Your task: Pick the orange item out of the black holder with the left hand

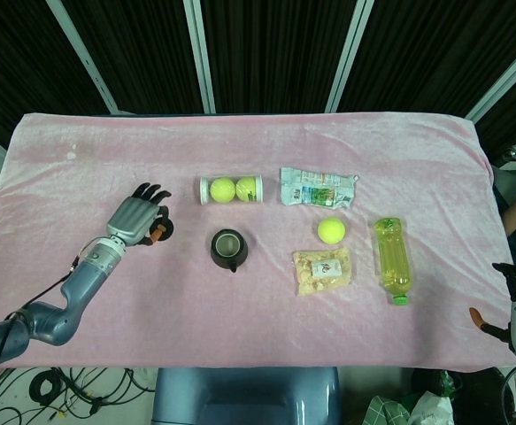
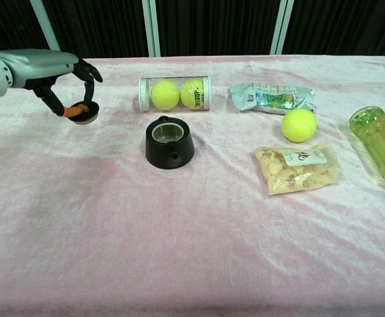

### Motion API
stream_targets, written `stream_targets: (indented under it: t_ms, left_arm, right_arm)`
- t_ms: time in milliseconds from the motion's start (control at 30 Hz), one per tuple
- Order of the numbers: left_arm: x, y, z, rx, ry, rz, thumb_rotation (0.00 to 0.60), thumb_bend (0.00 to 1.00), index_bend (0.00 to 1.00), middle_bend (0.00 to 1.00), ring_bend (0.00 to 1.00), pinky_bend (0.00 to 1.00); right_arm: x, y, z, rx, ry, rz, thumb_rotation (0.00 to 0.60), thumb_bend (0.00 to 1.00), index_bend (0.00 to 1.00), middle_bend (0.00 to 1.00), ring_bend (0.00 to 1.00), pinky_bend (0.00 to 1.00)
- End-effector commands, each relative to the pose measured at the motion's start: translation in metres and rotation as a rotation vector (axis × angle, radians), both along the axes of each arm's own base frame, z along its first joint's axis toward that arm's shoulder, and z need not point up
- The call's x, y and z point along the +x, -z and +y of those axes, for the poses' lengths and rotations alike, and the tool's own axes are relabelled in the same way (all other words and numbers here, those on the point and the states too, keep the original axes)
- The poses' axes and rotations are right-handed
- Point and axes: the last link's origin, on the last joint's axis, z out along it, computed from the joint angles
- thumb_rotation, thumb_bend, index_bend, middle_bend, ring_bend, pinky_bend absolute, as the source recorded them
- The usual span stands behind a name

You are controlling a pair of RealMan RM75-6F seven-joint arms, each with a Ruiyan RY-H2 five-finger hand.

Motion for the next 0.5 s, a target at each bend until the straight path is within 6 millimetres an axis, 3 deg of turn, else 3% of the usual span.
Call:
stream_targets:
  t_ms: [33,233,300,400,500]
  left_arm:
    - [-0.01,0.024,0.0,-0.03,-0.014,-0.011,0.6,0.45,0.58,0.13,0.0,0.0]
    - [-0.013,0.041,0.005,-0.052,-0.017,0.021,0.6,0.42,0.53,0.12,0.0,0.0]
    - [-0.013,0.044,0.006,-0.057,-0.017,0.027,0.6,0.33,0.47,0.1,0.0,0.0]
    - [-0.014,0.045,0.007,-0.076,-0.018,0.071,0.6,0.07,0.27,0.03,0.0,0.0]
    - [-0.012,0.04,0.01,-0.065,-0.013,0.104,0.6,0.01,0.12,0.0,0.0,0.0]
  right_arm:
    - [-0.001,-0.001,0.0,-0.001,0.002,-0.001,0.6,0.15,0.22,0.17,0.22,0.18]
    - [-0.001,-0.001,-0.001,0.0,0.001,-0.007,0.6,0.15,0.22,0.17,0.22,0.18]
    - [-0.001,-0.001,-0.001,0.002,-0.001,-0.004,0.6,0.15,0.22,0.17,0.22,0.18]
    - [0.0,-0.001,-0.001,0.0,-0.003,-0.006,0.6,0.15,0.22,0.17,0.22,0.18]
    - [0.0,-0.001,-0.001,-0.004,-0.002,-0.011,0.6,0.15,0.22,0.17,0.22,0.18]
